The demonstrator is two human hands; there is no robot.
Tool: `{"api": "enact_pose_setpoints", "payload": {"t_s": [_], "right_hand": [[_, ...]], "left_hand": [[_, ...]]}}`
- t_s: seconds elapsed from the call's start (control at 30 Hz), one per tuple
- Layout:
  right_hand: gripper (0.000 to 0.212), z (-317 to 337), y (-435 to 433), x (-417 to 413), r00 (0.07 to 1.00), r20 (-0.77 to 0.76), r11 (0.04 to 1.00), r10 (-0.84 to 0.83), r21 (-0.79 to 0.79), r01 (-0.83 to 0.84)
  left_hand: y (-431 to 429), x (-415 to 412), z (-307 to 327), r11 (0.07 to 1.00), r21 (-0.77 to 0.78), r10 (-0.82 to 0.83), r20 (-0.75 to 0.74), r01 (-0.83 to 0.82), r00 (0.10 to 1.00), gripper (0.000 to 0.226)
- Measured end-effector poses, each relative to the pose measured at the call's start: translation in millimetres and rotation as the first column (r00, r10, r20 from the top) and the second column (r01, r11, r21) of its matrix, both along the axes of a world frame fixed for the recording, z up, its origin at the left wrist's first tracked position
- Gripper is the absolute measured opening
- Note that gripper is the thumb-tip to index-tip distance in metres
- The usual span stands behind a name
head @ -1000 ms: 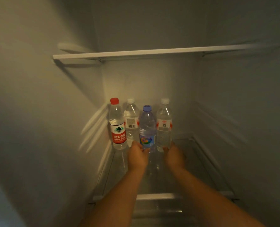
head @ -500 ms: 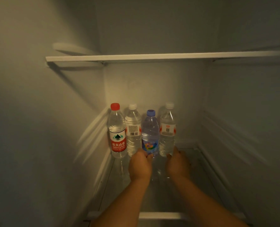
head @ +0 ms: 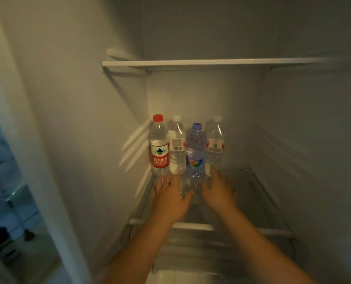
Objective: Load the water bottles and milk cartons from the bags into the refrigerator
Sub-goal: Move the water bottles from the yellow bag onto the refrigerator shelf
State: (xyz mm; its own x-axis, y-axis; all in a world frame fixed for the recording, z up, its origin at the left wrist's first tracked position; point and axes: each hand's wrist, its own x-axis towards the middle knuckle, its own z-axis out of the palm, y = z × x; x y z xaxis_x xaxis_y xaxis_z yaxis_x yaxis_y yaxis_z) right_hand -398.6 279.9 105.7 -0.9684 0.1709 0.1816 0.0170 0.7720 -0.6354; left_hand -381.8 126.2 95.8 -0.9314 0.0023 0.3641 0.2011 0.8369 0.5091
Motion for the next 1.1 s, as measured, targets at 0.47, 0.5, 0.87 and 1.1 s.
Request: {"api": "enact_pose_setpoints", "payload": {"t_s": [0.47, 0.5, 0.87, 1.1], "right_hand": [[0.07, -23, -42, 151, 0.98, -0.121, 0.947, 0.157, 0.3, -0.115], [0.07, -28, -43, 163, 0.978, -0.124, 0.945, 0.168, 0.304, -0.124], [0.062, -76, -43, 335, 0.953, -0.146, 0.917, 0.266, 0.343, -0.203], [0.056, -107, -26, 452, 0.941, -0.129, 0.893, 0.312, 0.379, -0.244]], "left_hand": [[-59, 183, -22, 0.958, -0.286, 0.054, 0.058, -0.035, 0.997, 0.079], [-60, 196, -24, 0.953, -0.3, 0.055, 0.053, -0.037, 0.997, 0.08], [-73, 366, -59, 0.969, -0.247, 0.028, 0.018, -0.022, 0.999, 0.081], [-70, 473, -79, 0.969, -0.247, 0.018, 0.074, 0.001, 0.997, 0.084]]}}
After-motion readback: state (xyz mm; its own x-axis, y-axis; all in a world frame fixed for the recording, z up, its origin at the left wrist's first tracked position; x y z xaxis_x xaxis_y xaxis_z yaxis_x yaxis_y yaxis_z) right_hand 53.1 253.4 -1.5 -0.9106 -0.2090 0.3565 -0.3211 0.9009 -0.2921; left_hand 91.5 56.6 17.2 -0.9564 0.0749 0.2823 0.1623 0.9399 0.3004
